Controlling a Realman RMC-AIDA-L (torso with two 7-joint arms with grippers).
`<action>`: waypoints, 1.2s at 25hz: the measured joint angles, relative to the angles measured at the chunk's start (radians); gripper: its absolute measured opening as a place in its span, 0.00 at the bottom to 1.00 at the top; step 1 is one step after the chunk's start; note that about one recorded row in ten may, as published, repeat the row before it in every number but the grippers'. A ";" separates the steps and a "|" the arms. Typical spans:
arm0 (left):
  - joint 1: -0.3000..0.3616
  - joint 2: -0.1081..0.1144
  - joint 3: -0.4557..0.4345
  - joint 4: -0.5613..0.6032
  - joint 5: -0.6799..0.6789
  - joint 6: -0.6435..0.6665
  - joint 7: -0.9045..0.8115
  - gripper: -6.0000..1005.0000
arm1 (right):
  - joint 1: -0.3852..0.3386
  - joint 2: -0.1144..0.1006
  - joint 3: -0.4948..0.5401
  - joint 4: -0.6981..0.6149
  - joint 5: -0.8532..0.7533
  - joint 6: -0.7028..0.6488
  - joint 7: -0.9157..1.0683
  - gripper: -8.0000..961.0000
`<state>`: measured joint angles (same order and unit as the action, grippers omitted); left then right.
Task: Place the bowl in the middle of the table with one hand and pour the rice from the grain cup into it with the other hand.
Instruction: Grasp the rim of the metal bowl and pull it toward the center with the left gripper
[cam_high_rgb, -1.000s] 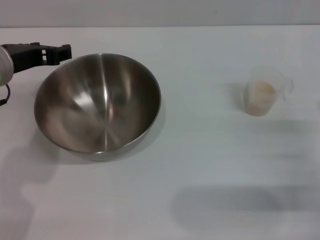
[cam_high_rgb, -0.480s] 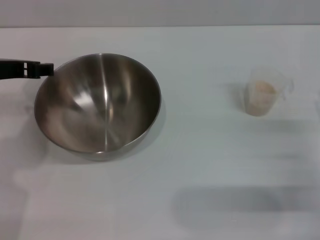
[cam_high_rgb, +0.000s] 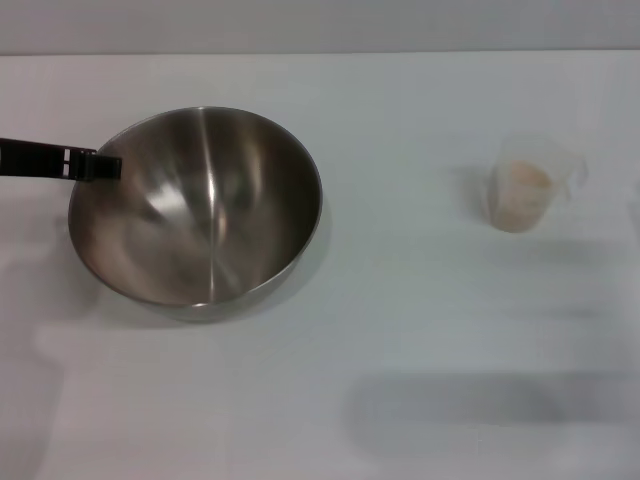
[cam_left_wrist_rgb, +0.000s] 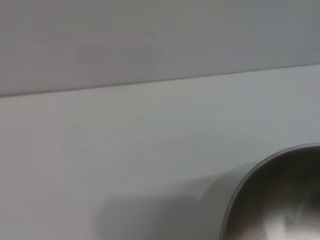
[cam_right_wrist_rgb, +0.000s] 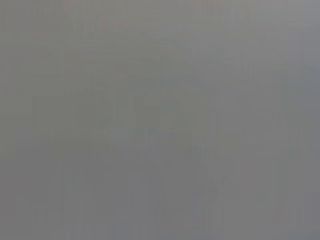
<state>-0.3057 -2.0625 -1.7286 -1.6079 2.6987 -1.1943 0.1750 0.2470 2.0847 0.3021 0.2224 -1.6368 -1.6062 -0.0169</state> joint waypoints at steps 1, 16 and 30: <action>-0.001 0.000 0.000 0.011 0.000 0.005 0.000 0.62 | 0.000 0.000 0.000 0.000 -0.002 0.000 0.000 0.74; -0.066 -0.003 0.006 0.195 -0.001 0.072 -0.002 0.60 | 0.009 -0.002 0.000 -0.001 -0.003 -0.003 0.000 0.74; -0.102 -0.005 -0.008 0.217 -0.036 0.097 0.019 0.38 | 0.029 -0.003 0.008 -0.025 -0.001 -0.015 0.000 0.74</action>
<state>-0.4079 -2.0673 -1.7369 -1.3913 2.6623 -1.0978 0.1938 0.2761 2.0819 0.3101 0.1970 -1.6381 -1.6215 -0.0169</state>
